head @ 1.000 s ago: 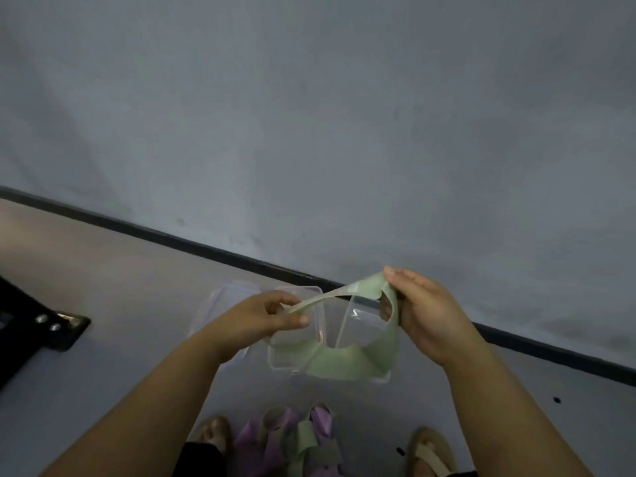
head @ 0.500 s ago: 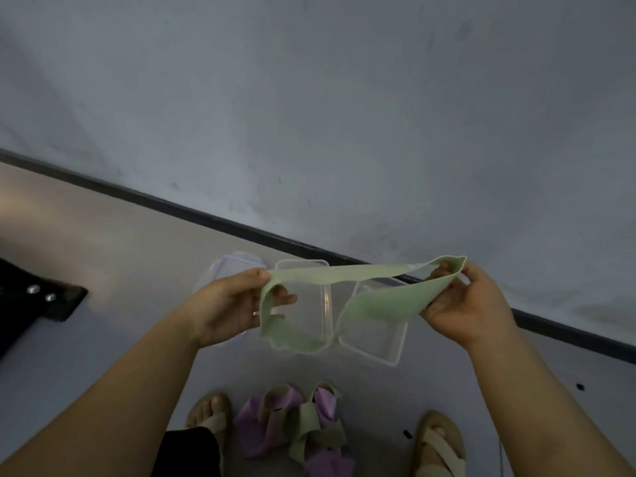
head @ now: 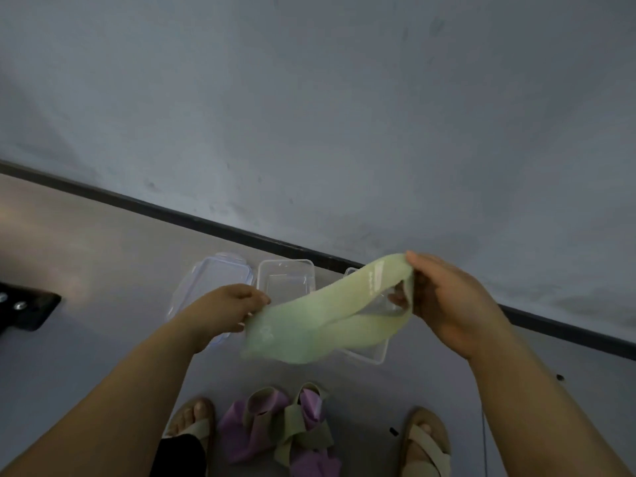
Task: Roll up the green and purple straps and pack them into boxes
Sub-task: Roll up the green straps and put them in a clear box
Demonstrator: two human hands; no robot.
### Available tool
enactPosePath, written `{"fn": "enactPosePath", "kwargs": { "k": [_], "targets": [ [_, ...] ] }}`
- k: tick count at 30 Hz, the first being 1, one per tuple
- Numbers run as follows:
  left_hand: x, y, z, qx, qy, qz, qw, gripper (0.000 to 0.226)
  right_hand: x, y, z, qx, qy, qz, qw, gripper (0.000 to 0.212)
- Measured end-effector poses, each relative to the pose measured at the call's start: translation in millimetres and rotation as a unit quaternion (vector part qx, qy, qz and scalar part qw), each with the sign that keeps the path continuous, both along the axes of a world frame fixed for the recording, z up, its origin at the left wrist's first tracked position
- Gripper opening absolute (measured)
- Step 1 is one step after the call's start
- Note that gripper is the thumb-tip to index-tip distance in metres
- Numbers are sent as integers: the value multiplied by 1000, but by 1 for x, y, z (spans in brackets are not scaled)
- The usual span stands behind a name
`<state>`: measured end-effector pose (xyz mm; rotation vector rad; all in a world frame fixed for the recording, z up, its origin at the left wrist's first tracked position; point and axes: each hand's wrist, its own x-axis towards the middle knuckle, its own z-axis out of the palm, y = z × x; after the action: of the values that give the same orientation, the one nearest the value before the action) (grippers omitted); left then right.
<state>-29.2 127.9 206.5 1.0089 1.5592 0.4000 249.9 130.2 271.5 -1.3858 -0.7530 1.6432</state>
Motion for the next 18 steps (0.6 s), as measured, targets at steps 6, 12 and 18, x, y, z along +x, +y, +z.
{"fn": "enactPosePath", "kwargs": {
  "k": [6, 12, 18],
  "targets": [
    [31, -6, 20, 107, 51, -114, 986, 31, -25, -13, 4, 64, -212, 168, 961, 22],
    [77, -20, 47, 203, -138, -105, 964, 52, -27, -12, 6, 79, -241, 171, 952, 22],
    [92, -17, 39, 342, -52, -33, 938, 23, -25, -11, 3, 82, -215, 150, 962, 18]
  ]
}}
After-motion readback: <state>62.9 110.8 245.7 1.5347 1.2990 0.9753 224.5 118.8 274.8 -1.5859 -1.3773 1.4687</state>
